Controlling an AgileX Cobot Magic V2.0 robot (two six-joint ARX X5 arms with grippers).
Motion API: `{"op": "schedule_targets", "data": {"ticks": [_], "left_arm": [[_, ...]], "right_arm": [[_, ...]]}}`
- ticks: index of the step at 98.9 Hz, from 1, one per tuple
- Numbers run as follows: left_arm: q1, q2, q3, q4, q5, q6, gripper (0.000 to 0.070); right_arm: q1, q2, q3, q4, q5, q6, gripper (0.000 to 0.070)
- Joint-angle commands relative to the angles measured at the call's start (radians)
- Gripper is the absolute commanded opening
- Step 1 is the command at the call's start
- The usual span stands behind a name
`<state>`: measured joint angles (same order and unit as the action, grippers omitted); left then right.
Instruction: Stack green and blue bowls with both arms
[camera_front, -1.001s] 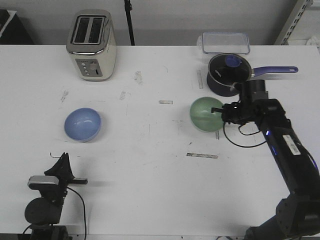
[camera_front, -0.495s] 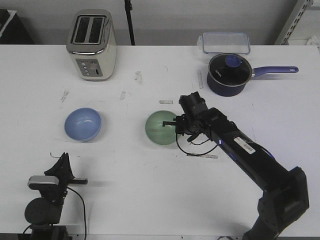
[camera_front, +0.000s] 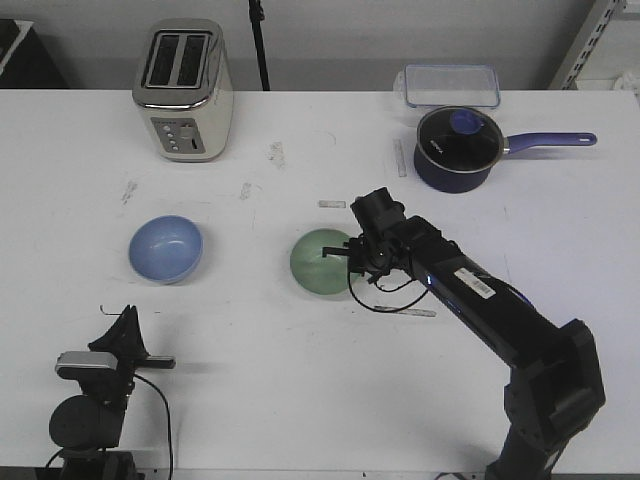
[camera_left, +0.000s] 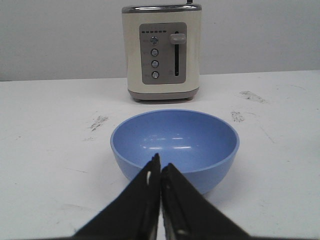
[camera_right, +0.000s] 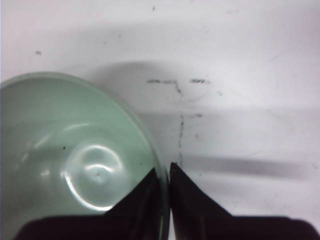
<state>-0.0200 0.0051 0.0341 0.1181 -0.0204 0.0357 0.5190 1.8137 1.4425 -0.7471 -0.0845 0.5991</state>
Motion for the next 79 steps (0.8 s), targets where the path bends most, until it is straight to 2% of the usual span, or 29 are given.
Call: {"op": "schedule_targets", "data": {"ticks": [1, 10, 19, 30, 50, 65, 79], "left_arm": [[0.002, -0.002, -0.023, 0.012, 0.002, 0.001, 0.0002], [0.002, -0.002, -0.023, 0.012, 0.002, 0.001, 0.0002], [0.002, -0.002, -0.023, 0.012, 0.002, 0.001, 0.0002], [0.002, -0.002, -0.023, 0.012, 0.002, 0.001, 0.0002], [0.002, -0.002, -0.023, 0.012, 0.002, 0.001, 0.0002], [0.002, -0.002, -0.023, 0.012, 0.002, 0.001, 0.0001], [0.002, -0.002, -0.023, 0.012, 0.002, 0.001, 0.0002]], "right_arm": [[0.011, 0.022, 0.016, 0.007, -0.001, 0.003, 0.008], [0.013, 0.022, 0.016, 0.006, -0.002, 0.002, 0.0168], [0.018, 0.022, 0.016, 0.008, -0.001, -0.005, 0.0225], [0.018, -0.002, 0.016, 0.017, 0.013, -0.022, 0.0234], [0.001, -0.107, 0.016, 0.047, 0.014, -0.115, 0.0232], [-0.039, -0.179, 0.013, 0.053, 0.014, -0.249, 0.0232], [-0.106, -0.245, -0.027, 0.071, 0.015, -0.422, 0.023]]}}
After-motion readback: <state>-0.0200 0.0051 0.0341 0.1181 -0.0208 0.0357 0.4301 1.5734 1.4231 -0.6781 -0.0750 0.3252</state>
